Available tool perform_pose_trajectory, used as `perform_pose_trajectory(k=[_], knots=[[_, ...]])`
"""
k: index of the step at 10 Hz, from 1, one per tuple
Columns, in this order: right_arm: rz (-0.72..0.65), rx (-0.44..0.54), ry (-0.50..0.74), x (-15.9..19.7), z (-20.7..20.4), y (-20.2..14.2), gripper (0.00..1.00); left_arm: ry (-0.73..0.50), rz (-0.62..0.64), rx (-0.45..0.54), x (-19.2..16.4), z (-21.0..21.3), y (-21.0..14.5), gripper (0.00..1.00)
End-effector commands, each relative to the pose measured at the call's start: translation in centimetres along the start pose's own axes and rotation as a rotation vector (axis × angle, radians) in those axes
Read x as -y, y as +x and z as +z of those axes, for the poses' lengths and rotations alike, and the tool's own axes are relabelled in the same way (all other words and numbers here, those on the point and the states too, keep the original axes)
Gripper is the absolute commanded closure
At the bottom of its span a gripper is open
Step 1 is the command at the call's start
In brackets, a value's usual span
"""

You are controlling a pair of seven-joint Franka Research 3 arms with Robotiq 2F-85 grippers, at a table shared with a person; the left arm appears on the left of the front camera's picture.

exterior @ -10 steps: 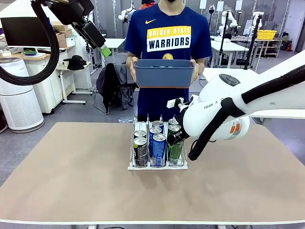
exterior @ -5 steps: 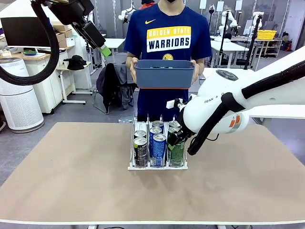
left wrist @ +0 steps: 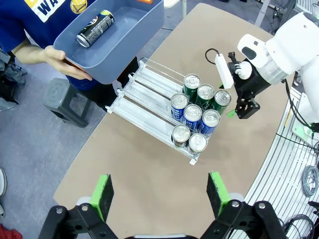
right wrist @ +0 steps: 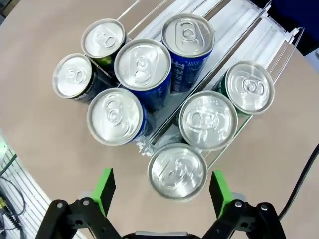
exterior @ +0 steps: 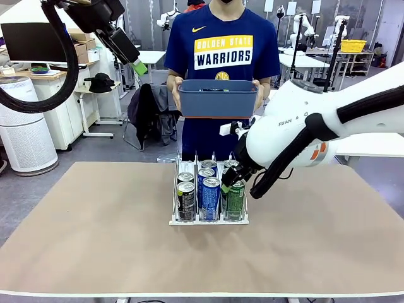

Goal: Fill the beverage cans into the dispenser.
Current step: Place the picked Sprite in the line of the Automatic Can Dispenser with the same cans.

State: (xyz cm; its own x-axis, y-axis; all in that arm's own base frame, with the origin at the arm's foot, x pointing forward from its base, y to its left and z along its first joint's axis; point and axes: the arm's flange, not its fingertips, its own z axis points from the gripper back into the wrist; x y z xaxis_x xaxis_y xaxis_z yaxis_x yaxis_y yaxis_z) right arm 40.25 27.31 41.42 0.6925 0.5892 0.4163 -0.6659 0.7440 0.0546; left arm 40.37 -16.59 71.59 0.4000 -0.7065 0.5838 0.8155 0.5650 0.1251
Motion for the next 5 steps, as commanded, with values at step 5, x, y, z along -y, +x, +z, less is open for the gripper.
perform_pose_trajectory(k=[5], knots=[[-0.037, -0.058, 0.018, -1.5, 3.9, -1.2, 0.00, 0.003, 0.001, 0.000, -0.1, -0.1, -0.1, 0.00]])
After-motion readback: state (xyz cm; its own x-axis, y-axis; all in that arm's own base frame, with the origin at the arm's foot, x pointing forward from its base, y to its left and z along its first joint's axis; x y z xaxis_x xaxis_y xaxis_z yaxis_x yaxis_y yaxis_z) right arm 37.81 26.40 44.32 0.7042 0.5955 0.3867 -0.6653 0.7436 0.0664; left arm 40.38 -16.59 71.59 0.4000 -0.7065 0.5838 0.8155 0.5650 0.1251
